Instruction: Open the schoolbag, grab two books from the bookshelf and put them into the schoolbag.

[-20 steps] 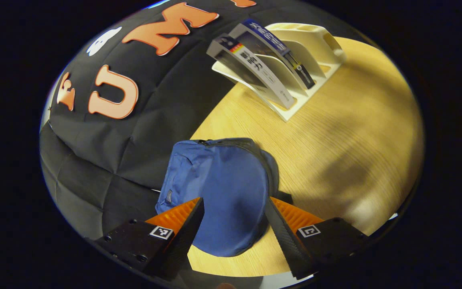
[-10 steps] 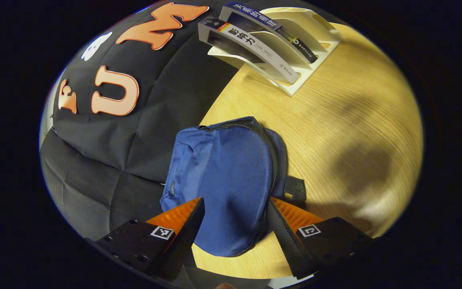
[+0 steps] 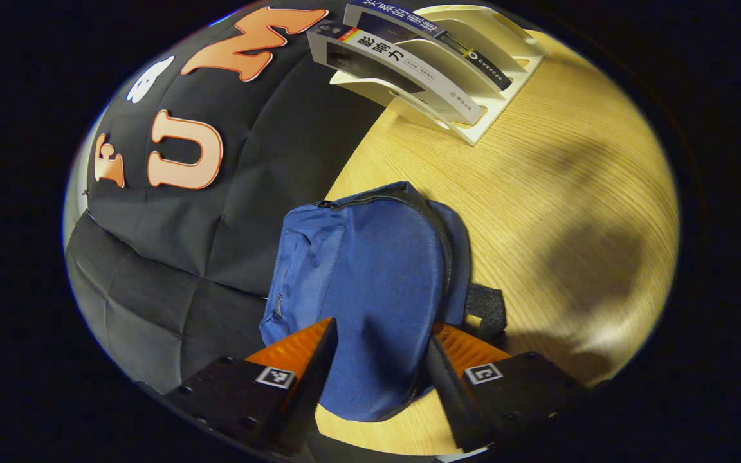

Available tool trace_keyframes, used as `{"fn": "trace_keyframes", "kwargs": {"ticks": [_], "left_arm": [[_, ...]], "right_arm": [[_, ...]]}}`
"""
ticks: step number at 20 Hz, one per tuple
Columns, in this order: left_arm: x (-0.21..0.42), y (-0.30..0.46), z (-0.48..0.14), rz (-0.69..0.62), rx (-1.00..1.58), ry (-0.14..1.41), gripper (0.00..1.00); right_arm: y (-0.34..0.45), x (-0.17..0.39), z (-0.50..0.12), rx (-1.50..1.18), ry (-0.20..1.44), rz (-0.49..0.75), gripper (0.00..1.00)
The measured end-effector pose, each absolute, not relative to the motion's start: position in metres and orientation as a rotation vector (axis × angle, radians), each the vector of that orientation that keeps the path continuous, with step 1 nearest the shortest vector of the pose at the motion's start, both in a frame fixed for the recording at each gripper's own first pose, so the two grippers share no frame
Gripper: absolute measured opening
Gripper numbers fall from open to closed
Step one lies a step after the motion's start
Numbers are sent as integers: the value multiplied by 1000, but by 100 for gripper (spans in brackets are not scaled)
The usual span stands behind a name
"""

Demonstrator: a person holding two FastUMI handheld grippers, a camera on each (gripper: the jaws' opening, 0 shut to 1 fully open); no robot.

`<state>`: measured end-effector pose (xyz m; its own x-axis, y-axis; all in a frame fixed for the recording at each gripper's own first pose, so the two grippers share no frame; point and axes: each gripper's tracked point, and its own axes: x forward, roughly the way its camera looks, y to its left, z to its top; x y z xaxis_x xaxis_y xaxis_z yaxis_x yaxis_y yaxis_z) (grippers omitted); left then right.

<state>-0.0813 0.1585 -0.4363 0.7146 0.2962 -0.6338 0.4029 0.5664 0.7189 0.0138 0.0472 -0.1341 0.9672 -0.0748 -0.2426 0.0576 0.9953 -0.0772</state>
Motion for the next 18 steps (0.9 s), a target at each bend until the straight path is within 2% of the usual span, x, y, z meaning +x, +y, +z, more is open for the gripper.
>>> {"fn": "trace_keyframes", "kwargs": {"ticks": [2,5,6,10,13,18], "left_arm": [[-82,156,-436,-86,991,822,63],[-75,157,-422,-89,967,812,31],[-76,158,-416,-93,946,821,9],[-64,165,-392,-110,825,830,5],[-54,167,-374,-169,708,838,6],[-33,182,-341,-192,614,835,5]], "right_arm": [[48,12,-132,-78,243,-67,95],[54,12,-129,-83,241,-54,95],[58,13,-128,-81,244,-39,95],[93,17,-129,-48,290,62,95],[132,24,-133,-24,349,165,94],[186,45,-140,-43,443,277,95]]}}
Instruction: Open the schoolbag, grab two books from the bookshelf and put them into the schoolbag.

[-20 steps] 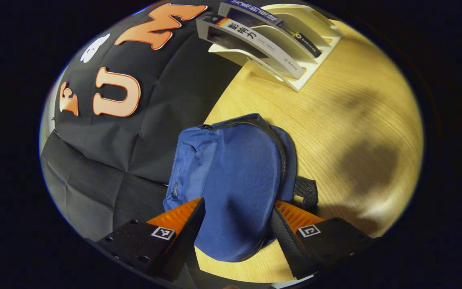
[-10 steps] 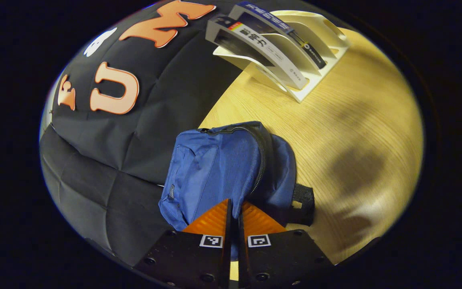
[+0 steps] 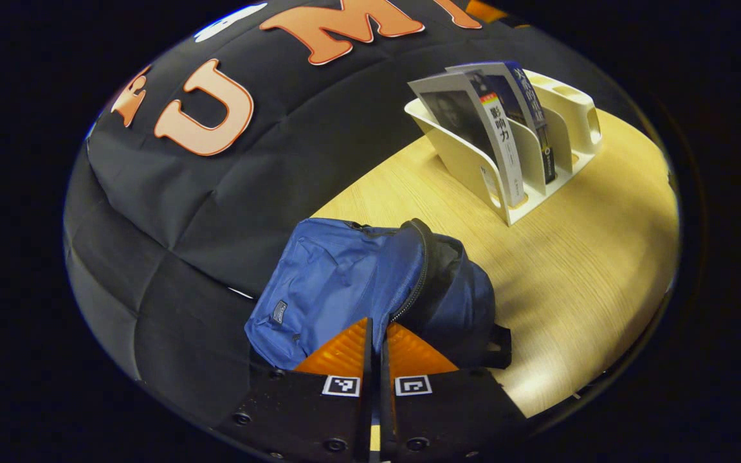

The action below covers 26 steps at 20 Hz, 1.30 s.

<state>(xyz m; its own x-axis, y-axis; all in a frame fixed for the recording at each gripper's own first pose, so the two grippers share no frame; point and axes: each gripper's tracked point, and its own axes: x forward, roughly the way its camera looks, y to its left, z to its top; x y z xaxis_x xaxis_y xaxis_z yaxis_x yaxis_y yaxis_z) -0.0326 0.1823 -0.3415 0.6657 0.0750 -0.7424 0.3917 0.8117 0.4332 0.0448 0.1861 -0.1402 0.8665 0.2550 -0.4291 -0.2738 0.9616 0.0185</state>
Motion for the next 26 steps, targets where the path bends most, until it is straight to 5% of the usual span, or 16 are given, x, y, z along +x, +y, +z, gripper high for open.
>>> {"fn": "trace_keyframes", "kwargs": {"ticks": [14,19,26], "left_arm": [[20,231,-276,-210,349,868,3],[34,242,-265,-208,328,834,3],[30,244,-278,-219,255,848,3]], "right_arm": [[265,123,-203,-168,783,301,95],[272,129,-245,-157,1029,257,94],[268,140,-266,-158,1196,193,65]]}}
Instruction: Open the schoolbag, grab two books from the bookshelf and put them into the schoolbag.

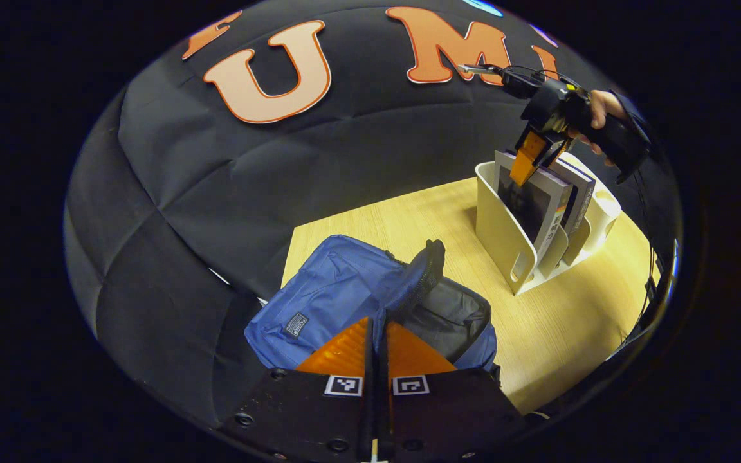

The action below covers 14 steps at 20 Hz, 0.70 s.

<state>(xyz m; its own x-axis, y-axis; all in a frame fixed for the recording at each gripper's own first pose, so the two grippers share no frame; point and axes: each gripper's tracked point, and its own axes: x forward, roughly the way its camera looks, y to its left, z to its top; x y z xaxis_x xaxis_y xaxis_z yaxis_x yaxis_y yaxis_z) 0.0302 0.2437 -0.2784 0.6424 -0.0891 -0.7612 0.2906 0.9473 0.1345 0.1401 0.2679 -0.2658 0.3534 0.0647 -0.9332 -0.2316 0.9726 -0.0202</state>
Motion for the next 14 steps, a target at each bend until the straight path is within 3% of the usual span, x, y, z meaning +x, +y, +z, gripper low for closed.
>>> {"fn": "trace_keyframes", "kwargs": {"ticks": [3,4,5,14], "left_arm": [[30,245,-282,-219,232,850,3],[30,245,-284,-219,221,853,3],[28,245,-286,-218,212,853,3],[25,242,-296,-226,187,855,3]], "right_arm": [[266,137,-269,-144,1260,166,45],[265,135,-266,-146,1281,156,31],[264,134,-269,-139,1304,146,38],[260,133,-260,-65,1364,142,28]]}}
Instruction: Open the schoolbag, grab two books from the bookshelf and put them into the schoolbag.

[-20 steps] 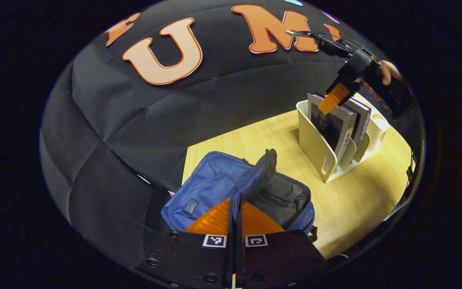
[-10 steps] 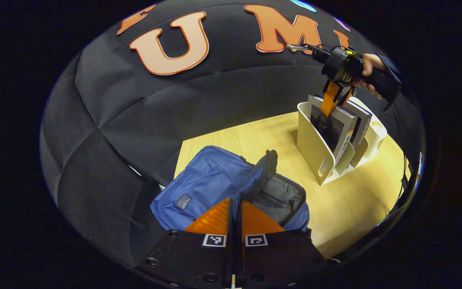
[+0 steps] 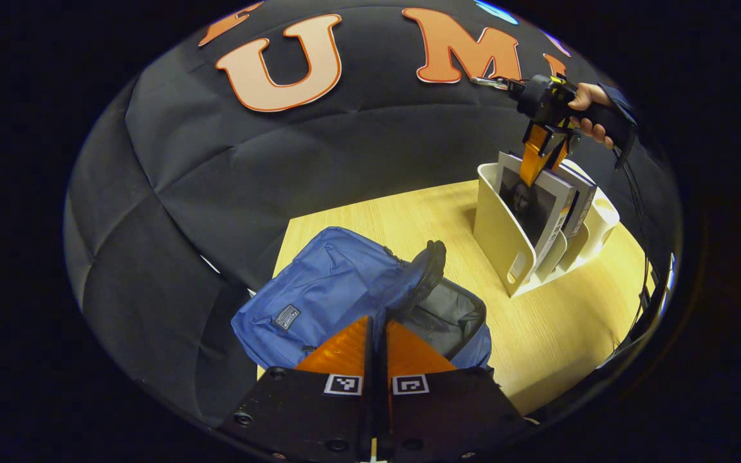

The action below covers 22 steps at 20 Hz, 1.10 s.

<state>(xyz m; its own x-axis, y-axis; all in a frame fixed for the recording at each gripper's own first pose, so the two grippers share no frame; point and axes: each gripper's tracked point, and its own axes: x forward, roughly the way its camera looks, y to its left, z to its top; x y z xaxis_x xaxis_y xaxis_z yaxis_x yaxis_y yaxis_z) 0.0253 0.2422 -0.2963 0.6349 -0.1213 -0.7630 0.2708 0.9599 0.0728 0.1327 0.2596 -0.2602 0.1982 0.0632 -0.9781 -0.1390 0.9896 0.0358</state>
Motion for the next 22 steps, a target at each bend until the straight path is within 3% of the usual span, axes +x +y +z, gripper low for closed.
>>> {"fn": "trace_keyframes", "kwargs": {"ticks": [9,16,22], "left_arm": [[24,239,-295,-237,208,860,3],[30,240,-293,-243,210,873,3],[37,243,-290,-260,189,893,3]], "right_arm": [[245,129,-191,65,1300,209,26],[213,118,-107,168,1144,249,26],[207,94,-75,282,1052,287,26]]}}
